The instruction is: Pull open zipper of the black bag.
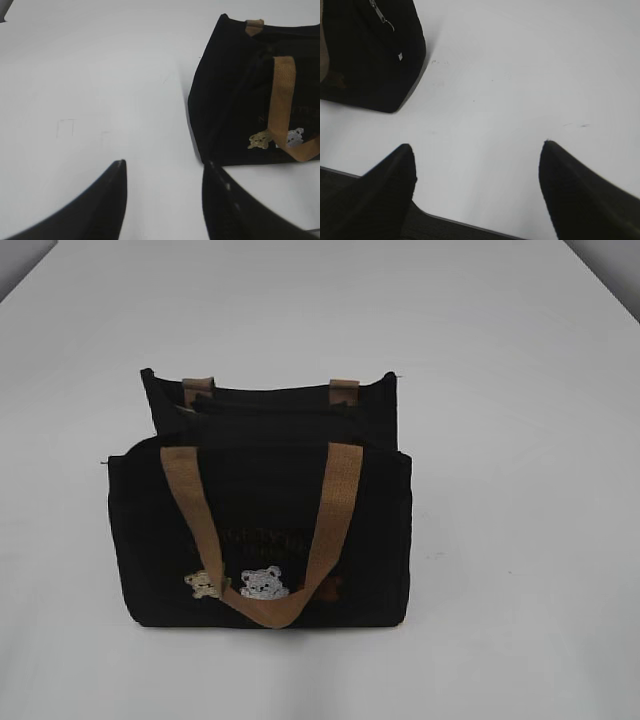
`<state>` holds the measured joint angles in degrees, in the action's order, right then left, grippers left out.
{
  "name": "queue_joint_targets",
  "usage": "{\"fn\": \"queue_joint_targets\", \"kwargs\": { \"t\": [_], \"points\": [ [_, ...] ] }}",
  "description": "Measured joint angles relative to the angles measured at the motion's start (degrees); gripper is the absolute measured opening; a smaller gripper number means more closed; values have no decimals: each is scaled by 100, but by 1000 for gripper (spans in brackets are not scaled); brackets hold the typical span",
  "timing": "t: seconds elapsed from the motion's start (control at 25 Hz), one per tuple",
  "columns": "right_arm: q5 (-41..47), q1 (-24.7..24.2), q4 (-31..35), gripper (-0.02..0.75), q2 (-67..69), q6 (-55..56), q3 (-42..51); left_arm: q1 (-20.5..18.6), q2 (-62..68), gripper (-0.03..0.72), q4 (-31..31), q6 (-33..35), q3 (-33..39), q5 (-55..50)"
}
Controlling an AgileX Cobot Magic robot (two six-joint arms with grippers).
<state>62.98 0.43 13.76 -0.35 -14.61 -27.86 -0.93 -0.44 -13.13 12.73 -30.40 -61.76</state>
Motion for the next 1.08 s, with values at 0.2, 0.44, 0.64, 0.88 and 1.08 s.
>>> {"fn": "queue_joint_targets", "kwargs": {
  "t": [0.2,0.44,0.64,0.88,1.08],
  "points": [
    [0,0,5,592,0,0,0,0,0,372,0,0,0,0],
    [0,0,5,592,0,0,2,124,0,372,0,-4,0,0],
    [0,0,5,592,0,4,2,124,0,372,0,-4,0,0],
    [0,0,5,592,0,4,2,124,0,372,0,-4,0,0],
    [0,0,5,592,0,4,2,124,0,372,0,-4,0,0]
  ]
}}
